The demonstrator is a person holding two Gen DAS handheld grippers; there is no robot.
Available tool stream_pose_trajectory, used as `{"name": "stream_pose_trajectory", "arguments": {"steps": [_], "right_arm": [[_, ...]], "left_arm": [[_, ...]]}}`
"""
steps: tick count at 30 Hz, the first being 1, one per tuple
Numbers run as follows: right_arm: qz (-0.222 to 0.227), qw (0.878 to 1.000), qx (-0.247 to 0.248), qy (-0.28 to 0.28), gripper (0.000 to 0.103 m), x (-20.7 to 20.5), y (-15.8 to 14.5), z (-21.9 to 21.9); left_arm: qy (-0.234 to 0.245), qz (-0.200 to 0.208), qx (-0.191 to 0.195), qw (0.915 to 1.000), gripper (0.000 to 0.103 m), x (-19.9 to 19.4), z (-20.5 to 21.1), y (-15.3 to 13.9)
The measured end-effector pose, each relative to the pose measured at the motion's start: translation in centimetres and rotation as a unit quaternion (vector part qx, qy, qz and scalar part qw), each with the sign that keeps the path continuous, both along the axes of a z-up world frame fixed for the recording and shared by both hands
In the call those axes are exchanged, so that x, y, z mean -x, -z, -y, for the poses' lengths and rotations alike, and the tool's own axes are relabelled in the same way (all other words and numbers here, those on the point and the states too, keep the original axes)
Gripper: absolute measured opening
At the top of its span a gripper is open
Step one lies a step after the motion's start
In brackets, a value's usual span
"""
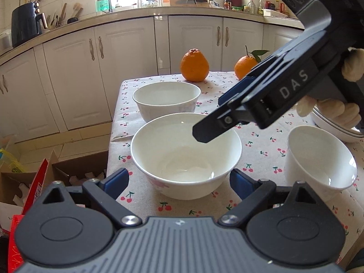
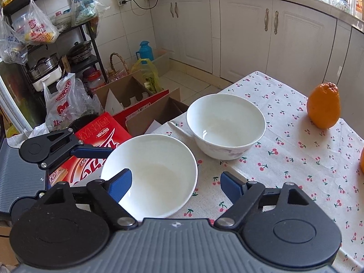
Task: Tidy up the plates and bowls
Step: 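Move the right gripper to another white bowl and grasp its rim, then lift the held bowl and lower it into the other white bowl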
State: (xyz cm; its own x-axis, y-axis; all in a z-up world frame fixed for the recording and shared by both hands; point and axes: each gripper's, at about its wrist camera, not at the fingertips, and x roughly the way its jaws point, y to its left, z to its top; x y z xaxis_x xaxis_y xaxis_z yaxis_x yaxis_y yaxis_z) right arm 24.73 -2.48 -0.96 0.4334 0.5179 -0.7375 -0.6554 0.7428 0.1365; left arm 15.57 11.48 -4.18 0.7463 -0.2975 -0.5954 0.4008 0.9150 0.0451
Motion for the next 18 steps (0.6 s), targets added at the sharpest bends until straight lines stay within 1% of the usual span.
{"name": "stream_pose_trajectory", "arguments": {"steps": [3, 9, 13, 18], "right_arm": [[-0.009, 1.000, 0.001, -0.004, 0.080, -0.9, 0.4, -0.4], [-0.021, 1.000, 0.003, -0.015, 0.072, -1.8, 0.9, -0.9], [-0.027, 0.999, 0.004, -0.019, 0.068, -2.1, 1.1, -1.3], [-0.033, 0.999, 0.006, -0.025, 0.058, -2.3, 1.4, -1.5]], "left_arm": [[0.008, -0.004, 0.003, 1.0000, 0.090, -0.1, 0.0, 0.0], [0.016, -0.007, 0.009, 0.9998, 0.086, -0.2, 0.0, -0.1], [0.018, -0.009, 0.012, 0.9997, 0.085, -0.2, -0.1, 0.0], [0.021, -0.010, 0.011, 0.9997, 0.085, -0.4, -0.2, 0.0]]}}
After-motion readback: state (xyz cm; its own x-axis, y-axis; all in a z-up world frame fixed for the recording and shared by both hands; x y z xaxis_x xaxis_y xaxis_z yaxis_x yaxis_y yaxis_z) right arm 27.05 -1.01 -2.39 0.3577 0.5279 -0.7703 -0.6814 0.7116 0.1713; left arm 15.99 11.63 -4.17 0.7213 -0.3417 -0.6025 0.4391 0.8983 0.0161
